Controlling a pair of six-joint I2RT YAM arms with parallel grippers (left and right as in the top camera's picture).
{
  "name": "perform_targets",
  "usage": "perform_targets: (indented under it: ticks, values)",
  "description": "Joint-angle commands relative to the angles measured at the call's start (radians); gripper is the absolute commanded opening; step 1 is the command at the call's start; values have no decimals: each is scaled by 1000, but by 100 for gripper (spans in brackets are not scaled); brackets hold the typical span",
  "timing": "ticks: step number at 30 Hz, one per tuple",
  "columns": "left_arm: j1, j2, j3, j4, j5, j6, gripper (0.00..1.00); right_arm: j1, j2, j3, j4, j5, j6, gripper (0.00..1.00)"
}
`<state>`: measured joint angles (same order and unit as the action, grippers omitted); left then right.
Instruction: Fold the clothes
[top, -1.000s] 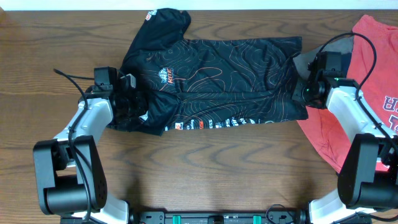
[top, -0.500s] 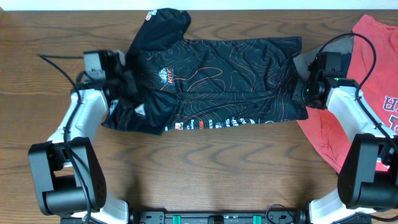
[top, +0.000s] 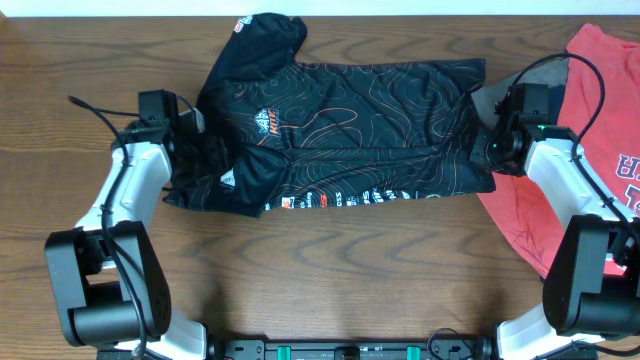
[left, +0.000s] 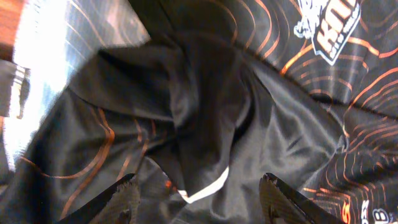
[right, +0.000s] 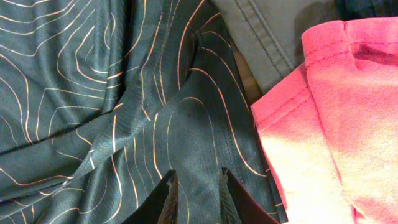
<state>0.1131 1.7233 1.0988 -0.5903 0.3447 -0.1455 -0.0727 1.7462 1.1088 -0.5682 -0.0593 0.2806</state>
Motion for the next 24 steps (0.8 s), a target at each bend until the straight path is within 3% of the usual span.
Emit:
perform_targets:
  ticks: [1, 4, 6, 10, 15, 24]
  values:
    - [-23, -4, -42, 13, -5, 26, 63, 8, 8, 0, -4, 6, 3, 21]
    - [-44, -4, -71, 49, -20, 25, 63, 8, 8, 0, -10, 6, 3, 21]
    - [-56, -4, -80, 55, -68, 24, 52, 8, 8, 0, -14, 6, 3, 21]
    - [-65, -4, -83, 57, -113, 21, 41, 8, 8, 0, -17, 6, 3, 21]
    - [-65, -4, -83, 84, -134, 21, 6, 8, 8, 0, -18, 6, 3, 21]
    - [-59, -9, -68, 160, -134, 14, 6, 8, 8, 0, -20, 6, 3, 20]
